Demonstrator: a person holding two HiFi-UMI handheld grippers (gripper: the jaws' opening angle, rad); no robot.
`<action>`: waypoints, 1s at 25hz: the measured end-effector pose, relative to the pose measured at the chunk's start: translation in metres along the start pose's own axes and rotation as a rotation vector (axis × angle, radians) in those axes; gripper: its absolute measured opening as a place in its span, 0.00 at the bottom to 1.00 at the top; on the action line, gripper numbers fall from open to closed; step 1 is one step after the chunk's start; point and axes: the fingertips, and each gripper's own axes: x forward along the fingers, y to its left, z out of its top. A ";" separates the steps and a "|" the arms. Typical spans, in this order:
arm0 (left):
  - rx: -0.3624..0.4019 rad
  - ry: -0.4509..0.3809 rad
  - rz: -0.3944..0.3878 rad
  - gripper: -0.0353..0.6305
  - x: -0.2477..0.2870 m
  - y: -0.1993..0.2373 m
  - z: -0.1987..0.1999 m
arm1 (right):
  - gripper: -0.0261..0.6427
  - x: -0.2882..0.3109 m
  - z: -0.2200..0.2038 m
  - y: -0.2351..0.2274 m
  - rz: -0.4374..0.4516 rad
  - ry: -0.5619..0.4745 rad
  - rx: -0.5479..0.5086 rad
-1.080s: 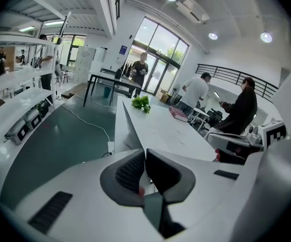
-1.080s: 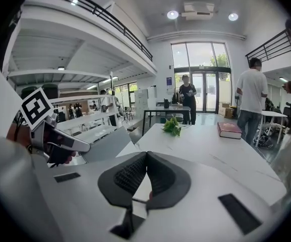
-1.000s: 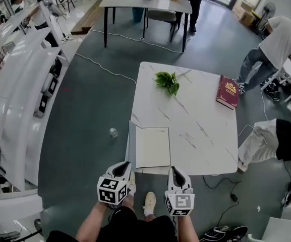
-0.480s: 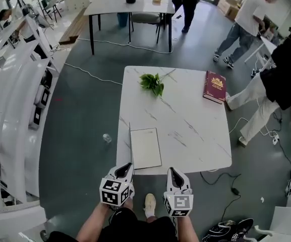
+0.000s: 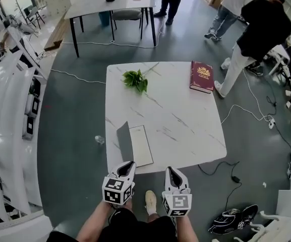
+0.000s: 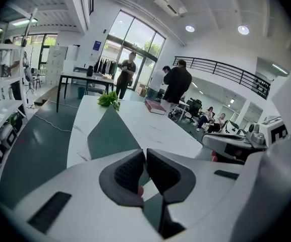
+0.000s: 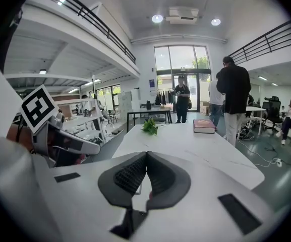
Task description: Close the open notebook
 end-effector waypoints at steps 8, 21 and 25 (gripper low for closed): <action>0.045 0.051 -0.042 0.11 0.033 -0.021 -0.007 | 0.06 -0.004 -0.018 -0.022 -0.054 0.012 0.049; 0.136 0.144 -0.106 0.12 0.095 -0.039 -0.027 | 0.06 0.010 -0.057 -0.050 -0.116 0.046 0.134; 0.139 0.169 -0.121 0.12 0.113 -0.041 -0.036 | 0.06 0.015 -0.072 -0.060 -0.133 0.060 0.159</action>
